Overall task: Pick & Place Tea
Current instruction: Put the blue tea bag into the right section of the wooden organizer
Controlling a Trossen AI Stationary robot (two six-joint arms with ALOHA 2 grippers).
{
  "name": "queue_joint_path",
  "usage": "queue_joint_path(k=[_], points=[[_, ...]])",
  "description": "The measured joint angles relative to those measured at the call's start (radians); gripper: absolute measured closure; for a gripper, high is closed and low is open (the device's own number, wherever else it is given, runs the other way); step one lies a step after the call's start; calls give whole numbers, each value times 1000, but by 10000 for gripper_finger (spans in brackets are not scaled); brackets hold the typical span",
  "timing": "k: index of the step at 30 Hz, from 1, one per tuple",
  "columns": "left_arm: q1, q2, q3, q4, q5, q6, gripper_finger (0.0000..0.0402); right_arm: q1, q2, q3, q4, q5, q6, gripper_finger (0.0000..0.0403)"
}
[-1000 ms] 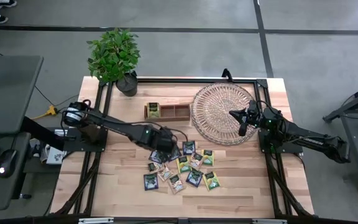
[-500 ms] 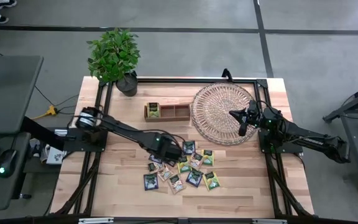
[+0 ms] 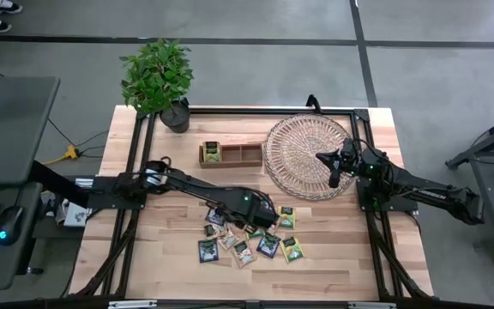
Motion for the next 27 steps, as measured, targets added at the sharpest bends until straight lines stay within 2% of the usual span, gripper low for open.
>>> queue_joint_path(k=[3,5,16,27], points=[[-4,33,45,15,-8,-2,208,0,2,0,1,0,0,396],[-12,49,43,-42,-8,-2,208,0,1,0,0,0,0,394],[-31,123,45,-17,3,-34,208,0,0,0,0,0,0,399],[-43,139,47,-39,-24,-38,208,0,1,0,0,1,0,398]])
